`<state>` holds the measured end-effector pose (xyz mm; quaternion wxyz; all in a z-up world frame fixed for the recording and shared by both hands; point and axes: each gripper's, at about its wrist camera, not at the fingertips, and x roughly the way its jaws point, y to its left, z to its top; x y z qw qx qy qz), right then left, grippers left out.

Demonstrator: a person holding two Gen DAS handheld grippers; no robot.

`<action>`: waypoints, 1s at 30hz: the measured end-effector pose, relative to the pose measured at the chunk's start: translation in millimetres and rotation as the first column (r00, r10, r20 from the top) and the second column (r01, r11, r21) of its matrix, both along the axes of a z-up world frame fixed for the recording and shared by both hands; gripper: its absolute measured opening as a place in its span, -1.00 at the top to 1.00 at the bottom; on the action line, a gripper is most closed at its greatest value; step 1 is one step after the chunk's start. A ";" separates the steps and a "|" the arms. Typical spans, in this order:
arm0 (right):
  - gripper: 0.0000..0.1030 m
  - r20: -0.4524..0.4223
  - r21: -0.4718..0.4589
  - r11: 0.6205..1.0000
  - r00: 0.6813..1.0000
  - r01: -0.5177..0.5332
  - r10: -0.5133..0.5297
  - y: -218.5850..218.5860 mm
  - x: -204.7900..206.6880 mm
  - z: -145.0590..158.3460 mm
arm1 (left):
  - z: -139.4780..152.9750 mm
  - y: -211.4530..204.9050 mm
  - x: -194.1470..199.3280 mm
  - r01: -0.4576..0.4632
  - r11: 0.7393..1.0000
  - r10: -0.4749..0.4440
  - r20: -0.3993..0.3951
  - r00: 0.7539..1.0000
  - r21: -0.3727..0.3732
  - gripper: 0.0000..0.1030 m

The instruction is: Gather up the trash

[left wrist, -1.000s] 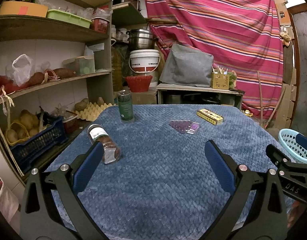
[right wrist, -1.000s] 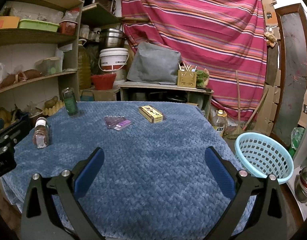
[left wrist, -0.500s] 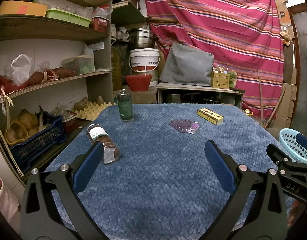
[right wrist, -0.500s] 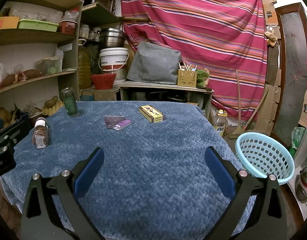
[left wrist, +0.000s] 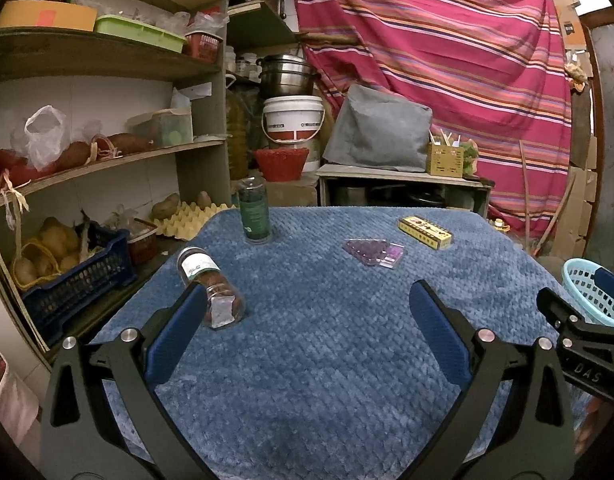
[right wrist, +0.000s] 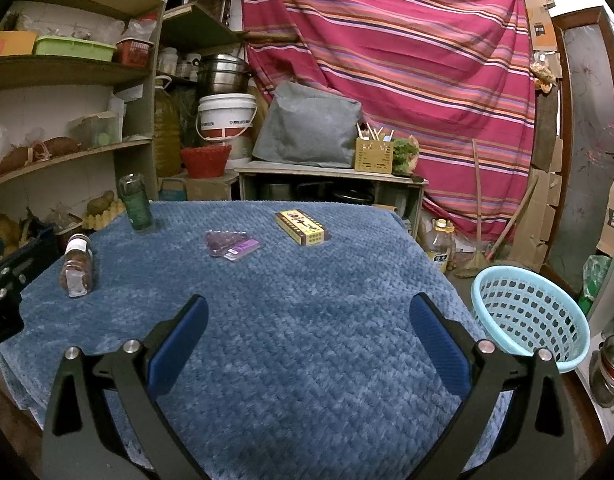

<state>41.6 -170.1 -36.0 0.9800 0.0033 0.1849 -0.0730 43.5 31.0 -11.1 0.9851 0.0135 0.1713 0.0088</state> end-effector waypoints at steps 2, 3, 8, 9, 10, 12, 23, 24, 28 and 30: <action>-0.91 -0.001 -0.001 1.000 1.000 0.001 -0.001 -1.7 0.7 -0.7 | 0.0 0.4 0.3 0.001 1.000 -0.001 -0.001 1.000 0.000 -0.90; -0.91 -0.002 0.000 1.000 1.000 0.001 -0.001 -1.8 1.1 -1.1 | 0.2 0.2 0.0 0.001 1.000 -0.001 -0.001 1.000 0.001 -0.90; -0.91 0.001 -0.002 1.000 1.000 0.001 -0.001 -2.0 1.0 -1.1 | 0.2 1.1 0.3 0.000 1.000 0.000 0.000 1.000 -0.002 -0.90; -0.91 0.000 -0.001 1.000 1.000 -0.001 0.001 -2.0 0.5 -0.4 | 0.0 1.3 0.8 0.000 1.000 0.000 0.001 1.000 -0.003 -0.90; -0.91 0.001 -0.001 1.000 1.000 -0.002 0.002 -2.0 1.0 -1.0 | -0.6 1.3 1.2 -0.001 1.000 0.001 0.002 1.000 -0.003 -0.90; -0.91 0.003 -0.003 1.000 1.000 0.001 -0.001 -3.4 1.3 0.3 | -1.6 0.9 2.1 -0.005 1.000 0.005 0.004 1.000 -0.001 -0.90; -0.91 0.002 -0.004 1.000 1.000 0.010 -0.010 -9.6 6.1 2.5 | 1.2 -4.0 -0.1 -0.012 1.000 0.012 0.018 1.000 -0.003 -0.90; -0.91 0.003 -0.005 1.000 1.000 0.011 -0.011 -10.2 6.1 2.6 | 1.0 -4.7 -0.2 -0.012 1.000 0.012 0.018 1.000 -0.001 -0.90; -0.91 0.002 -0.006 1.000 1.000 0.015 -0.015 -13.1 7.5 3.1 | 1.7 -4.8 -0.2 -0.013 1.000 0.013 0.018 1.000 -0.001 -0.90; -0.91 0.001 -0.004 1.000 1.000 0.014 -0.014 -14.0 8.1 3.8 | 1.7 -5.0 0.1 -0.011 1.000 0.011 0.018 1.000 -0.003 -0.90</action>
